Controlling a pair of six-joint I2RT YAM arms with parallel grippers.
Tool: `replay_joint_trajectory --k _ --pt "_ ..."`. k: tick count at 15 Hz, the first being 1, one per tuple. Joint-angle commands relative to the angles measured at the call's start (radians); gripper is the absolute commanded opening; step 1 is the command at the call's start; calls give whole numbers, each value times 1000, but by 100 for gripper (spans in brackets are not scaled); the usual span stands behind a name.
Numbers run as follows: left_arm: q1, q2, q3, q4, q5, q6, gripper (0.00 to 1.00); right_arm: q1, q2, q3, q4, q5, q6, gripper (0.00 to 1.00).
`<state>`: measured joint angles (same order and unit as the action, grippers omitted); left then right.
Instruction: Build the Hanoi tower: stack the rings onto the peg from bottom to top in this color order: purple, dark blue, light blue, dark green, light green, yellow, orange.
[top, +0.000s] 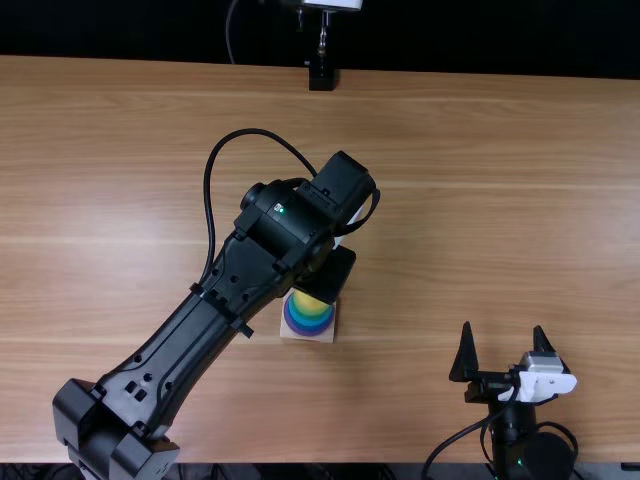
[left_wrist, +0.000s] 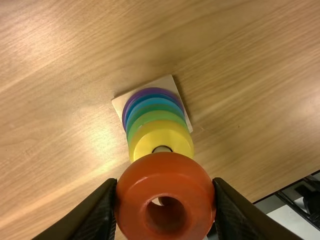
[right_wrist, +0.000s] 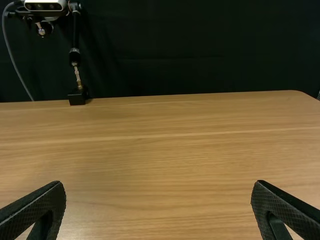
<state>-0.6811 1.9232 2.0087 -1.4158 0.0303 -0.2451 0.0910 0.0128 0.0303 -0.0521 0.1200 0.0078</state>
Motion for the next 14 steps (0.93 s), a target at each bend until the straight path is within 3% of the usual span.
replay_joint_trajectory --k 1,13,14 --pt "-15 20 22 -2 1 -14 0 -2 -13 -15 5 5 1 100" --pt "-26 7 -1 -16 1 -16 0 -2 -13 -15 5 5 1 100" --pt "-28 7 -1 -16 3 -33 0 -2 -13 -15 5 5 1 100"
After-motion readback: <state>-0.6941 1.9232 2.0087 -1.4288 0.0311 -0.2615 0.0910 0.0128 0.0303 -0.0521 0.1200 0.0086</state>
